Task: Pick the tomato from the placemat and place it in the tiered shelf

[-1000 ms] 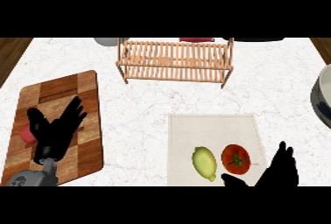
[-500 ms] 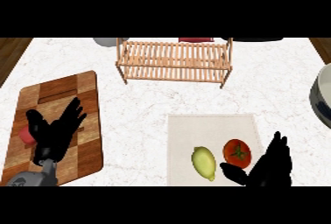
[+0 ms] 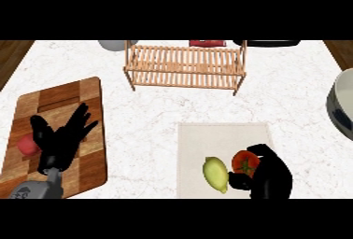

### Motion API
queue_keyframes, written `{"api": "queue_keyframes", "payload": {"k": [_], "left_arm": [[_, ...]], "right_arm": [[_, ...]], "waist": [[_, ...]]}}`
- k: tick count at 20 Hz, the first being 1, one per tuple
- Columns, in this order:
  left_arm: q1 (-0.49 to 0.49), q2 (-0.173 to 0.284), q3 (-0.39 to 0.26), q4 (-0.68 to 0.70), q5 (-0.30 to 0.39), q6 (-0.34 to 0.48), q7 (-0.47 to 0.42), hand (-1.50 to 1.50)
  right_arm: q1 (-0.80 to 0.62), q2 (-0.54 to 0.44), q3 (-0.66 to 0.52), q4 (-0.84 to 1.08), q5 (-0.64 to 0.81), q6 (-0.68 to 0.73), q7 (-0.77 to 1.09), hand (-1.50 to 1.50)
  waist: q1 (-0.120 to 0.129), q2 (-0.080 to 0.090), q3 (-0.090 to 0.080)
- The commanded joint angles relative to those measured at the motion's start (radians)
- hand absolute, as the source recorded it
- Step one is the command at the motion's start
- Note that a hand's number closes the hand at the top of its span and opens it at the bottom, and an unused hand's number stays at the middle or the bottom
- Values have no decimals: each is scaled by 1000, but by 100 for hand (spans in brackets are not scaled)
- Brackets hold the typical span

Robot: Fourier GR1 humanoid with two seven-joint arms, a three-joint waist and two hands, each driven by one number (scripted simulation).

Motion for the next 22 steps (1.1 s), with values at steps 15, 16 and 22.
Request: {"api": "queue_keyframes", "payload": {"k": [15,16,22], "left_arm": [[-58,-37,-39,58,-23,-23,65,0],[-27,-23,-47,49,-36,-23,70,0],[-50,-28,-25,69,-35,-10,68,0]], "right_arm": [[-452,16,462,83,-334,174,-81,150],[-517,16,478,54,-341,185,-57,150],[-910,16,418,12,-391,227,154,150]], "waist": [[113,42,6],[105,31,6],[54,18,3]]}}
